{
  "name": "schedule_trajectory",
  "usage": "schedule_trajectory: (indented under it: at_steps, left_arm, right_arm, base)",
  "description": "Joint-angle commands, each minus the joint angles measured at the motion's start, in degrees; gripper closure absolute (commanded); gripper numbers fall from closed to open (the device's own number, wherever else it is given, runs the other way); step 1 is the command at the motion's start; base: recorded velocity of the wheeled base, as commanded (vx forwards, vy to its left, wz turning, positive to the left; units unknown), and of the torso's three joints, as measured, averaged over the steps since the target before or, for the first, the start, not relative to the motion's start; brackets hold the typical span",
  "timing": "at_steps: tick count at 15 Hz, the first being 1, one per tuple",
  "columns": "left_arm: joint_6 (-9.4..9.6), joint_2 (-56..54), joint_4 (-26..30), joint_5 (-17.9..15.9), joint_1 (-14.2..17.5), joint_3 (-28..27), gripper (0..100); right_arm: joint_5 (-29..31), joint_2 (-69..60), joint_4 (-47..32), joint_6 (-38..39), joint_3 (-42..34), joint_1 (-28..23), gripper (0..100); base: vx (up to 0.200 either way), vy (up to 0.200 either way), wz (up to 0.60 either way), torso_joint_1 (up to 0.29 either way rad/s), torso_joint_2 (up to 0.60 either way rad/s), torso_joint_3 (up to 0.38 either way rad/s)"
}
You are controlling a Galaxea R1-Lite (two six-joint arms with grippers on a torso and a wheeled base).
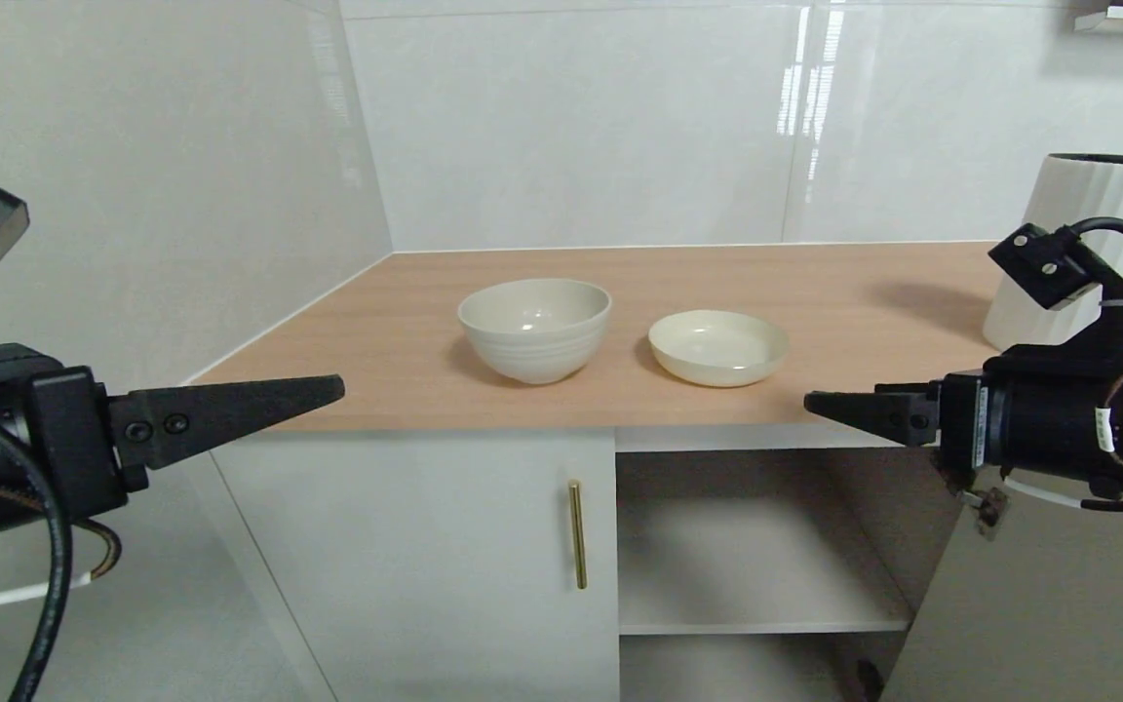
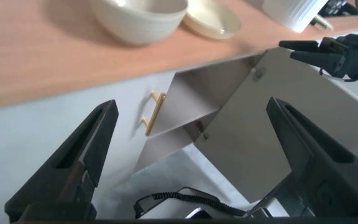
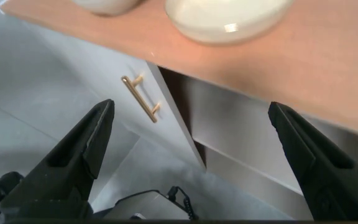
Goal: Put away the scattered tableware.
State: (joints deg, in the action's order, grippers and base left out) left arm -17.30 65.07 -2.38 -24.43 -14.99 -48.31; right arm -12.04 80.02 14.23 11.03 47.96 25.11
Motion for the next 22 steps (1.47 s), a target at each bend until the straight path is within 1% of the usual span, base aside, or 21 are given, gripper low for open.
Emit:
schedule_trajectory:
  at_steps: [1, 8, 13, 15, 16, 17, 18, 19, 20, 21, 22]
  left_arm:
    - [-0.02, 0.2, 0.0, 0.0, 0.1, 0.1, 0]
    - [-0.02, 0.8, 0.0, 0.0, 0.0, 0.1, 0]
    - [-0.02, 1.0, 0.0, 0.0, 0.1, 0.1, 0]
    - [-0.1, 1.9, 0.0, 0.5, 0.1, -0.1, 0]
    - [-0.1, 3.2, -0.1, 1.6, 0.1, -0.7, 0]
    - [-0.1, 5.5, -0.2, 3.3, 0.2, -2.4, 0]
    - [-0.1, 8.1, 0.2, 5.4, 0.2, -5.2, 0]
    - [-0.19, 12.6, 3.3, 9.4, 0.2, -10.8, 0]
    - [-0.28, 15.2, 7.0, 11.9, 0.2, -14.9, 0]
    - [-2.21, 18.5, 13.1, 14.8, 0.2, -20.1, 0]
    - [-5.38, 20.1, 15.6, 15.0, 0.1, -21.4, 0]
  right_arm:
    - [0.0, 0.3, 0.0, -1.2, -0.5, 0.0, 0]
    - [0.0, 0.7, 0.1, -1.8, -0.7, 0.0, 0]
    - [0.0, 0.8, 0.1, -1.9, -0.8, 0.0, 0]
    - [0.1, 1.5, 0.2, -2.5, -0.4, 0.0, 0]
    - [0.8, 3.4, 1.1, -2.2, 1.8, -0.1, 0]
    - [1.9, 5.1, 1.2, -1.5, 4.0, -0.3, 0]
    - [3.6, 6.6, 0.7, 0.0, 6.3, -0.4, 0]
    - [7.8, 9.5, -3.3, 1.3, 10.5, -0.4, 0]
    - [10.6, 11.4, -7.8, 1.6, 14.1, -0.4, 0]
    - [14.2, 13.7, -15.0, 3.6, 19.1, -0.4, 0]
    - [14.9, 14.3, -17.6, 6.1, 20.2, -0.3, 0]
  base:
    - [0.0, 0.0, 0.0, 0.159, -0.43, -0.281]
    - [0.0, 0.0, 0.0, 0.18, -0.46, -0.272]
    - [0.0, 0.0, 0.0, 0.038, -0.08, -0.05]
    - [0.0, 0.0, 0.0, 0.0, 0.0, 0.0]
    - [0.0, 0.0, 0.0, 0.08, -0.19, -0.115]
    - [0.0, 0.0, 0.0, 0.154, -0.31, -0.183]
    - [0.0, 0.0, 0.0, 0.173, -0.41, -0.237]
    - [0.0, 0.0, 0.0, 0.115, -0.26, -0.134]
    - [0.0, 0.0, 0.0, 0.061, -0.15, -0.071]
    - [0.0, 0.0, 0.0, 0.046, -0.09, -0.046]
    - [0.0, 0.0, 0.0, 0.061, -0.05, -0.027]
